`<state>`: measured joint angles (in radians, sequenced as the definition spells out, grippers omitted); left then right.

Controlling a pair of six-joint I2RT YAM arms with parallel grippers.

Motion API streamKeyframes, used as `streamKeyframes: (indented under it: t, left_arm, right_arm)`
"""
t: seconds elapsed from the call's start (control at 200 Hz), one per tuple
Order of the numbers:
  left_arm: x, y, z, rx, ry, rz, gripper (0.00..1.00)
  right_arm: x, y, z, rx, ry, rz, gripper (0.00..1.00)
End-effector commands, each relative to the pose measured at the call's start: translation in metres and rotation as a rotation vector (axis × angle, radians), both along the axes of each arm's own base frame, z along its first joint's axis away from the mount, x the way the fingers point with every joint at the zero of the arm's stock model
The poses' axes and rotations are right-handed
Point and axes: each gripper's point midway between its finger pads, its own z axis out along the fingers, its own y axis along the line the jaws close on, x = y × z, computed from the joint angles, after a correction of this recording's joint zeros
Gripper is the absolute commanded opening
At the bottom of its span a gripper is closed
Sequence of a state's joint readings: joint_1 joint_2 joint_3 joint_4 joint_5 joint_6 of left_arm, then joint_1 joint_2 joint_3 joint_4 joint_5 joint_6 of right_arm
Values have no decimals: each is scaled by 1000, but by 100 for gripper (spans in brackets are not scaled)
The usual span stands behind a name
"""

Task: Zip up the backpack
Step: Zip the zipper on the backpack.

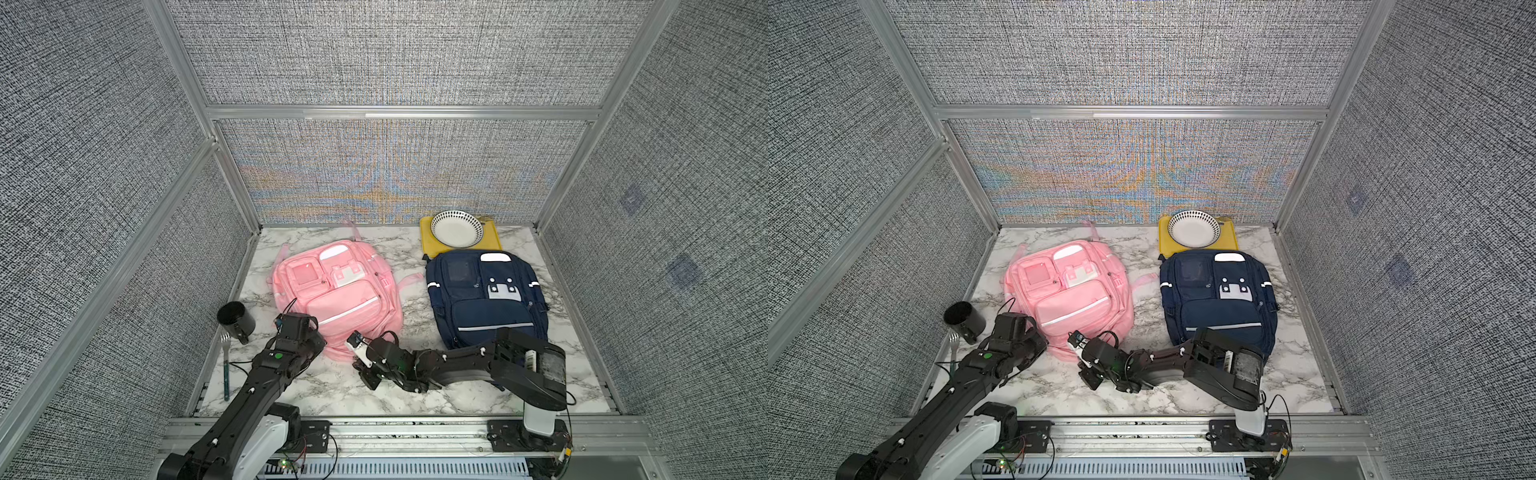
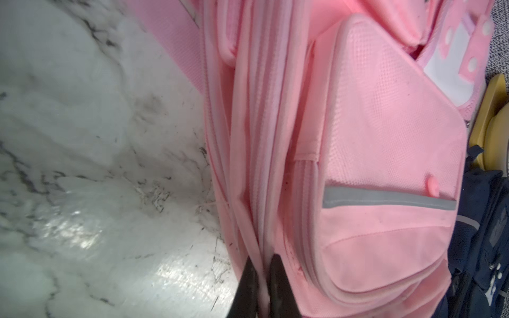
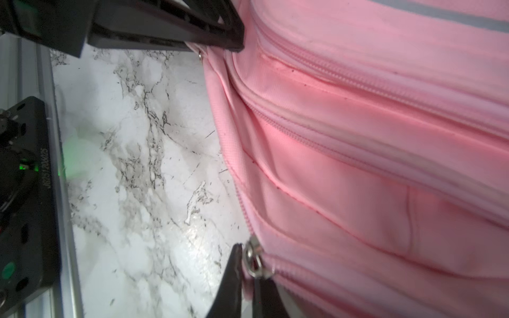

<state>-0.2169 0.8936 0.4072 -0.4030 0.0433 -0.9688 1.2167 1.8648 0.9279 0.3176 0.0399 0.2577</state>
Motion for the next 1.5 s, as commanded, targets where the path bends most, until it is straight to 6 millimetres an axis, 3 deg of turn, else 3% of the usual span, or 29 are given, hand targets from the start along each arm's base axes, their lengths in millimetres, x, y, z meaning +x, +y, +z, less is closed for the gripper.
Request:
streamKeyframes:
  t: [0.0, 0.365, 0.385, 0.43, 0.801, 0.951, 0.976, 1.111, 1.261, 1.496]
  left_arm:
    - [18, 35, 8, 174, -51, 73, 0]
    - [28, 54, -5, 183, 13, 85, 0]
    - [28, 56, -6, 182, 19, 87, 0]
    - [29, 59, -9, 175, 28, 95, 0]
    - [43, 80, -10, 196, 67, 120, 0]
    - [44, 62, -3, 118, 68, 42, 16]
    - [44, 59, -2, 108, 68, 36, 19]
    - [34, 45, -2, 33, 58, 7, 35]
    - [19, 38, 3, 6, 26, 2, 38]
    - [7, 23, 11, -57, -24, -19, 44]
  right_arm:
    - [-10, -35, -27, -153, 56, 14, 0]
    - [6, -61, -14, -123, 48, -40, 0]
    - [2, -71, -24, -148, 58, -43, 0]
    - [2, -73, -24, -149, 58, -46, 0]
    - [6, -61, -20, -103, 70, -44, 0]
    - [3, -52, -17, -62, 89, -44, 0]
    - [7, -40, -6, -29, 80, -42, 0]
    - [3, -21, -2, 3, 113, -31, 0]
    - [3, -12, -5, 27, 185, -80, 0]
    - [3, -17, -18, 38, 246, -142, 0]
